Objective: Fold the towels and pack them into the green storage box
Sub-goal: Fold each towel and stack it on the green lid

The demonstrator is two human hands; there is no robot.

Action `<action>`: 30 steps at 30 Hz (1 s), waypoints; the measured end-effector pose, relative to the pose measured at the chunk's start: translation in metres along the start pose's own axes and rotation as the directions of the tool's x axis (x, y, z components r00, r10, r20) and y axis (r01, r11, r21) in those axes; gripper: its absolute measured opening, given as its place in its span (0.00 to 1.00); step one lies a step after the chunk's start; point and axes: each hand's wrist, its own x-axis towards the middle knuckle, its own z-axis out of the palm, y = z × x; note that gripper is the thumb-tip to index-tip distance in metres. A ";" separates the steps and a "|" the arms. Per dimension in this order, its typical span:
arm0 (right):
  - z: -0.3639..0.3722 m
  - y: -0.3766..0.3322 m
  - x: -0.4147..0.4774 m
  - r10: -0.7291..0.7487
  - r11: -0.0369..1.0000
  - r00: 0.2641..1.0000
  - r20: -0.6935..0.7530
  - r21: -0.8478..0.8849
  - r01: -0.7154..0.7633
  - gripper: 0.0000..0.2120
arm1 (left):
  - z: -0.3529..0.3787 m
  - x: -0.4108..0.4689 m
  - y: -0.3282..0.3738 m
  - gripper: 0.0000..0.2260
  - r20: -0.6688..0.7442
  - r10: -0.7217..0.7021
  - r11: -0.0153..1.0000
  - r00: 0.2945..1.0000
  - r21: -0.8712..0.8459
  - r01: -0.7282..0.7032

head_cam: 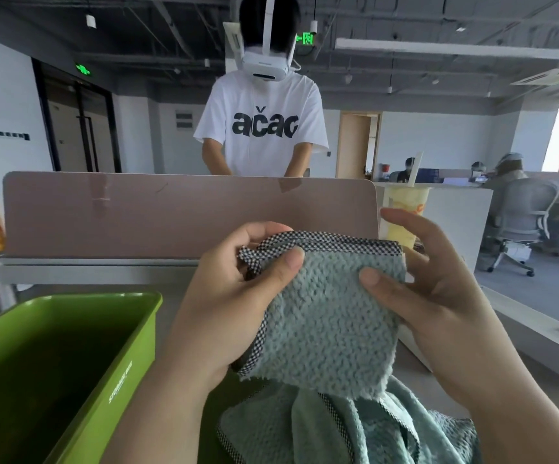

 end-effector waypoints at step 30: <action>0.012 0.002 0.002 0.006 0.997 0.966 -0.260 -0.068 -0.024 0.07 | -0.001 -0.002 -0.002 0.27 0.135 -0.182 0.973 0.974 0.171 0.158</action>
